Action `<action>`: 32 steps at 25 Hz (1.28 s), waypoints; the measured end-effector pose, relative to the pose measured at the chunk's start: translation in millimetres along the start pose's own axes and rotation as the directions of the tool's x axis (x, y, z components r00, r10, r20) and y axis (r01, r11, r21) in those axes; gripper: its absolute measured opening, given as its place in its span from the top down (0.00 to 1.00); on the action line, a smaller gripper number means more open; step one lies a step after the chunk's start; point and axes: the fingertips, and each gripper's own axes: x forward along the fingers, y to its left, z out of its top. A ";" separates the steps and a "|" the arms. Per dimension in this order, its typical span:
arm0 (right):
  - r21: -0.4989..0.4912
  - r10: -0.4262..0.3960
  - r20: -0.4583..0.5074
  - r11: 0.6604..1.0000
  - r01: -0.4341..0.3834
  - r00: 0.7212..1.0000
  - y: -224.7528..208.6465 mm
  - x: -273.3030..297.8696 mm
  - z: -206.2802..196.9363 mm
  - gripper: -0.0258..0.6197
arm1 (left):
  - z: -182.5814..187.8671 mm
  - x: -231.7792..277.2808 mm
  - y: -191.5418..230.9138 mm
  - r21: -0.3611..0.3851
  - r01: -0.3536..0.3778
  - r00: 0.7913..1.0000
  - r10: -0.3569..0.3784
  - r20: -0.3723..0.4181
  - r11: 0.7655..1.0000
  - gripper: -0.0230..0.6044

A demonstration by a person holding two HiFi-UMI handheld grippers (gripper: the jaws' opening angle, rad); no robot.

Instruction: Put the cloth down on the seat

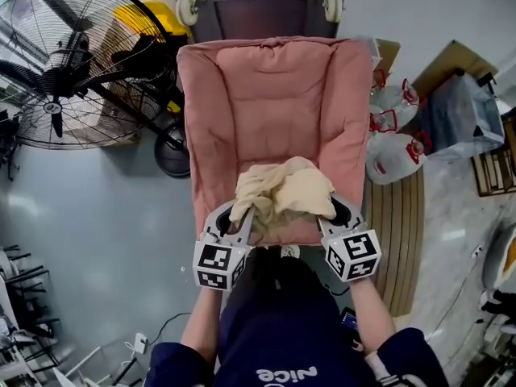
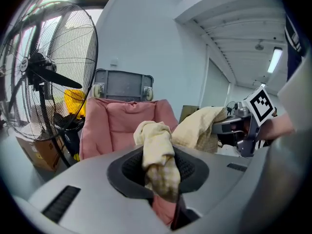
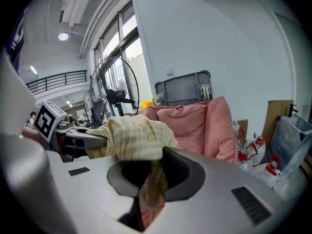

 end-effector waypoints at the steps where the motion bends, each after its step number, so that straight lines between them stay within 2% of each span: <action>1: -0.002 -0.001 -0.006 1.000 0.001 1.000 -2.2 5.2 -1.7 0.83 | -0.7 4.5 2.0 -0.012 0.001 1.000 -0.001 -0.006 1.000 0.80; 11: 0.003 -0.015 -0.063 1.000 0.015 0.998 -24.2 67.1 -34.4 0.83 | -40.6 58.9 33.6 -0.079 -0.014 0.999 0.010 -0.053 0.997 0.80; 22: 0.011 -0.028 -0.147 1.000 0.030 0.989 -49.5 136.1 -97.6 0.83 | -105.6 125.2 70.3 -0.114 -0.027 0.991 0.012 -0.137 0.993 0.80; 32: 0.047 -0.043 -0.217 0.997 0.054 0.975 -82.6 176.9 -157.5 0.83 | -162.9 182.4 81.9 -0.151 -0.028 0.978 -0.004 -0.209 0.988 0.80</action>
